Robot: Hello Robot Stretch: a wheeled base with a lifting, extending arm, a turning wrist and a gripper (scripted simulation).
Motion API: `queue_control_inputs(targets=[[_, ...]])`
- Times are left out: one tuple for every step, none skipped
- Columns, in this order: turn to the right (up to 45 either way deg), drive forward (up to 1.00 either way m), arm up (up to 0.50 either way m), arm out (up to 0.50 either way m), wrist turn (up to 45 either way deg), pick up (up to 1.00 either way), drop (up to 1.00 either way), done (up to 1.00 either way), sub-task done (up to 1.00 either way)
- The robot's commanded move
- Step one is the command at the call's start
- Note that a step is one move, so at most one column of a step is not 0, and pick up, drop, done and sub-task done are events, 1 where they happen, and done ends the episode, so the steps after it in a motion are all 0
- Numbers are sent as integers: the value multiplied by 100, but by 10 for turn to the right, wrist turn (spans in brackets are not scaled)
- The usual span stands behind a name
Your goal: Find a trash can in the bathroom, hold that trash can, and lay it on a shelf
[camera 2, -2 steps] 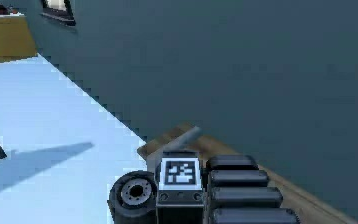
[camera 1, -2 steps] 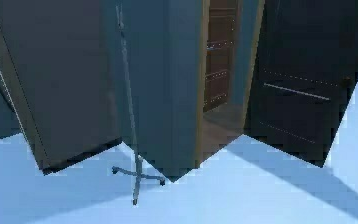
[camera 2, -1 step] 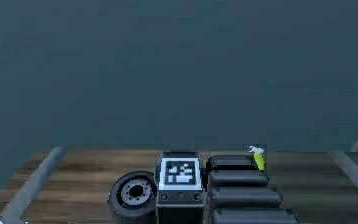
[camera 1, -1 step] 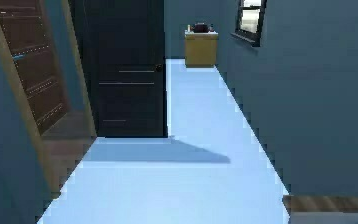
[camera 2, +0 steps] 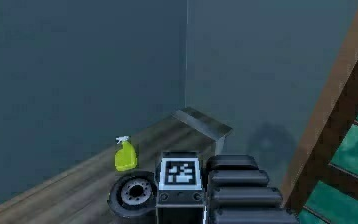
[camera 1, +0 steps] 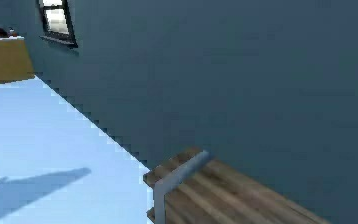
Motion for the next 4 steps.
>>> queue_control_inputs(targets=[[390, 0, 0, 0, 0, 0, 0, 0, 0], [-450, 0, 0, 0, 0, 0, 0, 0, 0], [-450, 0, 0, 0, 0, 0, 0, 0, 0], [-450, 0, 0, 0, 0, 0, 0, 0, 0]])
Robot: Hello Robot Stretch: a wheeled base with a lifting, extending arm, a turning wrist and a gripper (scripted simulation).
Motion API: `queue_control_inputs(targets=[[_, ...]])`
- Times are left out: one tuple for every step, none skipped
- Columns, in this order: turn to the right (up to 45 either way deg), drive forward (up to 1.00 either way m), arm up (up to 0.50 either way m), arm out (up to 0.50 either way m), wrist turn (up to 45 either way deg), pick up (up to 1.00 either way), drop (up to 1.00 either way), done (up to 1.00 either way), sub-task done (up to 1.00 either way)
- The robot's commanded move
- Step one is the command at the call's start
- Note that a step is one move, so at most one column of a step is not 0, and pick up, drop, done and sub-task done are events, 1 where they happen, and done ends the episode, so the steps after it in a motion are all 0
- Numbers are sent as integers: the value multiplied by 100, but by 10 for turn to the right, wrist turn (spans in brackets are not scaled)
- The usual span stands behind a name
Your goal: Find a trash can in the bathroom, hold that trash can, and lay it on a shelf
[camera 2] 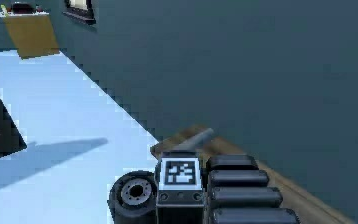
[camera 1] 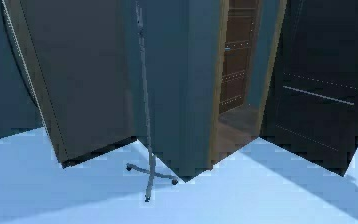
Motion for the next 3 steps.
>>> queue_control_inputs(targets=[[-120, 0, 0, 0, 0, 0, 0, 0, 0], [450, 0, 0, 0, 0, 0, 0, 0, 0], [330, 0, 0, 0, 0, 0, 0, 0, 0]])
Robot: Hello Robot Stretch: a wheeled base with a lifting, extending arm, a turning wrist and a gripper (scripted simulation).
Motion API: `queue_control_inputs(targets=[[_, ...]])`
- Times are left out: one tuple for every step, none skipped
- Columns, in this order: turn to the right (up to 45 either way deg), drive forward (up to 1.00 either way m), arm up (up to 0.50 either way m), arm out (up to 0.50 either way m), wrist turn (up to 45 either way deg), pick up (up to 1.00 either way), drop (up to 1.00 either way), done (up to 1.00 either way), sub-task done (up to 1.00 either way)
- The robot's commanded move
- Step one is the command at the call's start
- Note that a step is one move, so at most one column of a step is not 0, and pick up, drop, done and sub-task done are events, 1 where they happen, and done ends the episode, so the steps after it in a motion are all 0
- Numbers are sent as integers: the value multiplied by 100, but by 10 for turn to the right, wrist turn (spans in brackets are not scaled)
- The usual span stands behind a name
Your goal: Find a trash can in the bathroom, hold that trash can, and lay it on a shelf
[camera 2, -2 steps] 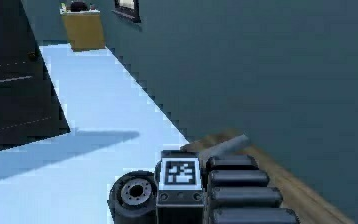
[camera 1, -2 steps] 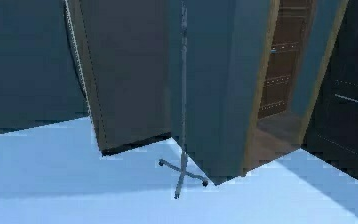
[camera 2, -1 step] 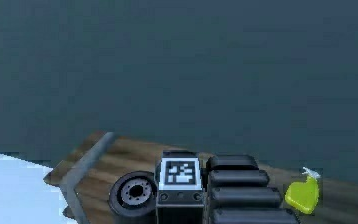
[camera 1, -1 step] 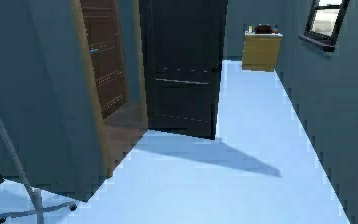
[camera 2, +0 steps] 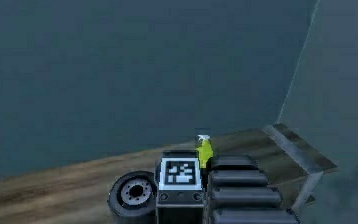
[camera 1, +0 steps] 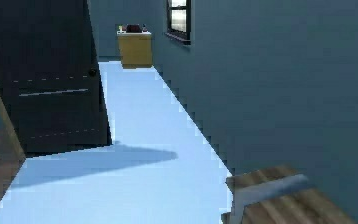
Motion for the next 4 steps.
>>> queue_control_inputs(targets=[[0, 30, 0, 0, 0, 0, 0, 0, 0], [30, 0, 0, 0, 0, 0, 0, 0, 0], [0, 0, 0, 36, 0, 0, 0, 0, 0], [0, 0, 0, 0, 450, 0, 0, 0, 0]])
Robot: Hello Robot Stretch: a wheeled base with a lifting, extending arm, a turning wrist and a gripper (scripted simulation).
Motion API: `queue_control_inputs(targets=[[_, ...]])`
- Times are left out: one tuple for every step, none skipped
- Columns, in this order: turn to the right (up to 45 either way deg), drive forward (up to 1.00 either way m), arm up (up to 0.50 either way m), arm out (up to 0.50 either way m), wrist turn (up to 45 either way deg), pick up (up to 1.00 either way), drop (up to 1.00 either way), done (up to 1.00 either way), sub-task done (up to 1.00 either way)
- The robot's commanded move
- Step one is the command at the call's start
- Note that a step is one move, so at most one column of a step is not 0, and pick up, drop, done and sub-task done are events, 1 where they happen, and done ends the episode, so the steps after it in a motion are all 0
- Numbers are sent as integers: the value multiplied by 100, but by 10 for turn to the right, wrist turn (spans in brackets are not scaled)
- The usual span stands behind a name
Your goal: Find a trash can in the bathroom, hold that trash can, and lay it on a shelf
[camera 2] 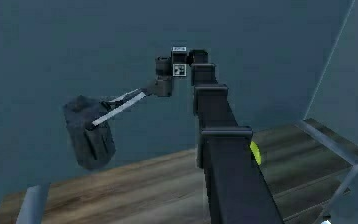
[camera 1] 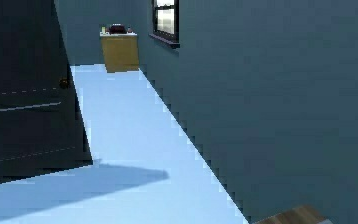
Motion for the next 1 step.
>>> queue_control_inputs(targets=[[0, 0, 0, 0, 450, 0, 0, 0, 0]])
